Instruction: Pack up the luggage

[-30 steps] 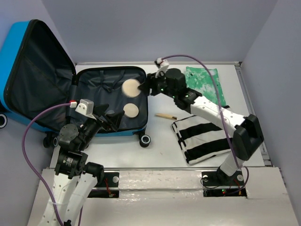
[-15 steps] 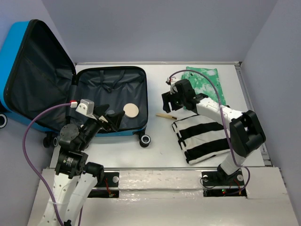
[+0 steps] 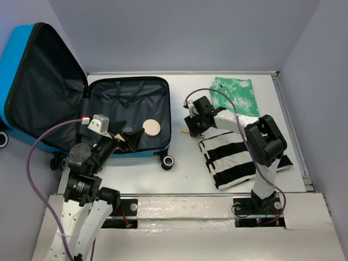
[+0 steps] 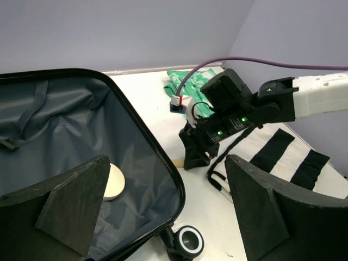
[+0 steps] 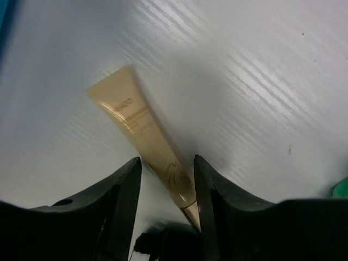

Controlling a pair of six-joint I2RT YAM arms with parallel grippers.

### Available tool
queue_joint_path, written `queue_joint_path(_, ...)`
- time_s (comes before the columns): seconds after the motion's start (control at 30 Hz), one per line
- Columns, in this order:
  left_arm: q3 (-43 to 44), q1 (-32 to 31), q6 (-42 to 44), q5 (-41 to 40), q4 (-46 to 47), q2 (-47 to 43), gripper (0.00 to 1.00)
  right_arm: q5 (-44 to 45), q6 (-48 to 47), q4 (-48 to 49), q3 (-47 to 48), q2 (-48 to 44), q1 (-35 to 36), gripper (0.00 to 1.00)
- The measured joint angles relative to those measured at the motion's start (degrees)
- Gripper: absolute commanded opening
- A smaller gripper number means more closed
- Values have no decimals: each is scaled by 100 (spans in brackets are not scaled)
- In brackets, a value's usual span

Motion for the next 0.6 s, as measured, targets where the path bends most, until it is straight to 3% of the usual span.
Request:
queue_joint_path(0.03,0,0,0,0,0,0,99,13,-7,-2,90,109,0,30)
queue_joint_path(0.17,0,0,0,0,0,0,99,70,-33,-15,389,330,0,17)
queue_joint_path(0.43,0,0,0,-7,0,0,99,730,42,-164,680,323,0,14)
queue_joint_path(0.6,0,0,-2,-11,0,0,99,619,424,-208,713,-472,-2,14)
